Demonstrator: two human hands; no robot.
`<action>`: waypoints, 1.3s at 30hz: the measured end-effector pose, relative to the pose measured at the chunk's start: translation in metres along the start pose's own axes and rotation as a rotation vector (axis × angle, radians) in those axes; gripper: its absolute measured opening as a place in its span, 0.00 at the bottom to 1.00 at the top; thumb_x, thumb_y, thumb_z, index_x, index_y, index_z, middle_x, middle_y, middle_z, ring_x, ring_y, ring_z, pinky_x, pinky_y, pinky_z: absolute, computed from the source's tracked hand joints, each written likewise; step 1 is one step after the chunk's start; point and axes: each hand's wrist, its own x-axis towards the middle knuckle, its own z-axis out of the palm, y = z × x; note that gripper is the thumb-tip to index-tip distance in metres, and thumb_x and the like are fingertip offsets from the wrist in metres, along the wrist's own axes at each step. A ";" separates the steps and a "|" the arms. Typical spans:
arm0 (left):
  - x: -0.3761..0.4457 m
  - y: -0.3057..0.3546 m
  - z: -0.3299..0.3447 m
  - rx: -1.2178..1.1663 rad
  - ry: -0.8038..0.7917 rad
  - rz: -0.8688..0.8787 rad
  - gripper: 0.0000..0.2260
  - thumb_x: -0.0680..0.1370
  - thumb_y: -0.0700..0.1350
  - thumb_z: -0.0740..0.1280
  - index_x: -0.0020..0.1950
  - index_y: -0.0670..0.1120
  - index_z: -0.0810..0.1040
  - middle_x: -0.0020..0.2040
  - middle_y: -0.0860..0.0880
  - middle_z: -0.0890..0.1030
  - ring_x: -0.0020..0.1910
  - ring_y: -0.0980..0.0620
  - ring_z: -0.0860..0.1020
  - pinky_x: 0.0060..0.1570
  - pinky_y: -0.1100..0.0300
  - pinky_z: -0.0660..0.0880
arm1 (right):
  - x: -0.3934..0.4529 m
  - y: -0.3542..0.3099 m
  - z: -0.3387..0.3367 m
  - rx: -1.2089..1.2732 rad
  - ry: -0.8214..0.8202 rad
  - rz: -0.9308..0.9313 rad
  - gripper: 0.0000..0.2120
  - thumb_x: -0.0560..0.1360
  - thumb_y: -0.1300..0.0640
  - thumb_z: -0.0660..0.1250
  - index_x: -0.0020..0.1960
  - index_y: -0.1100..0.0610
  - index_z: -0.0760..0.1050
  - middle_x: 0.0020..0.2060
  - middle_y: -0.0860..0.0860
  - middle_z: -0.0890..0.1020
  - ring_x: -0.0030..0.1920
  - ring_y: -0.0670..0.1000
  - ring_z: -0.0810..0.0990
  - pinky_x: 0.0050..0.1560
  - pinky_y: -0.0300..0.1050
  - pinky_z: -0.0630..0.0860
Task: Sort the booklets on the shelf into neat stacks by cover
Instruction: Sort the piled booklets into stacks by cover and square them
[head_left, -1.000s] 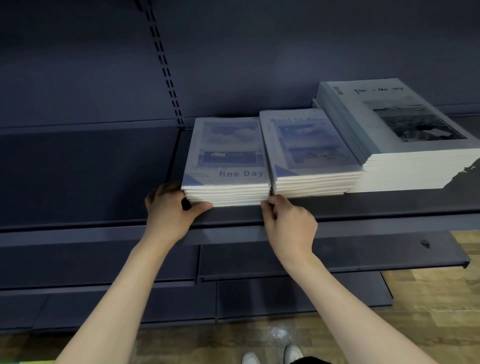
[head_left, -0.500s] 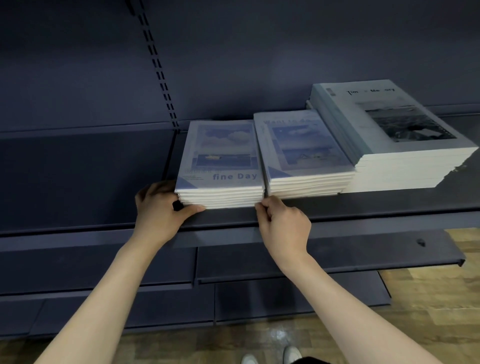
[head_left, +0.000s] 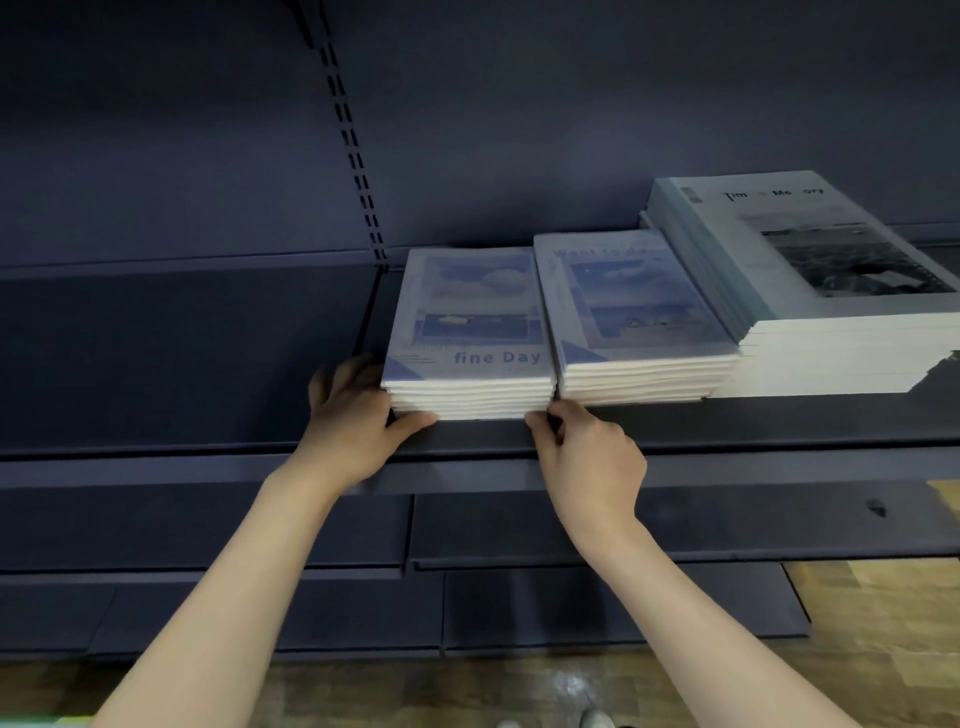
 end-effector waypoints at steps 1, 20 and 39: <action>0.001 0.000 -0.004 0.015 -0.033 0.014 0.31 0.76 0.62 0.59 0.75 0.53 0.56 0.74 0.51 0.61 0.73 0.50 0.51 0.71 0.47 0.43 | 0.001 0.000 -0.002 -0.004 -0.019 0.000 0.10 0.73 0.49 0.69 0.43 0.56 0.80 0.26 0.52 0.80 0.26 0.56 0.78 0.27 0.39 0.64; 0.004 -0.004 -0.016 -0.394 -0.111 -0.070 0.22 0.72 0.60 0.67 0.64 0.56 0.74 0.65 0.55 0.72 0.67 0.50 0.65 0.70 0.51 0.57 | 0.006 -0.001 -0.011 -0.126 -0.047 0.005 0.11 0.71 0.49 0.71 0.35 0.55 0.80 0.22 0.52 0.78 0.23 0.55 0.76 0.26 0.37 0.60; 0.018 0.013 -0.046 0.094 -0.215 -0.072 0.23 0.69 0.68 0.62 0.43 0.48 0.75 0.43 0.51 0.76 0.49 0.49 0.73 0.57 0.55 0.65 | 0.006 -0.007 -0.039 -0.144 -0.204 -0.018 0.13 0.78 0.44 0.58 0.50 0.51 0.76 0.39 0.50 0.82 0.40 0.53 0.79 0.31 0.41 0.63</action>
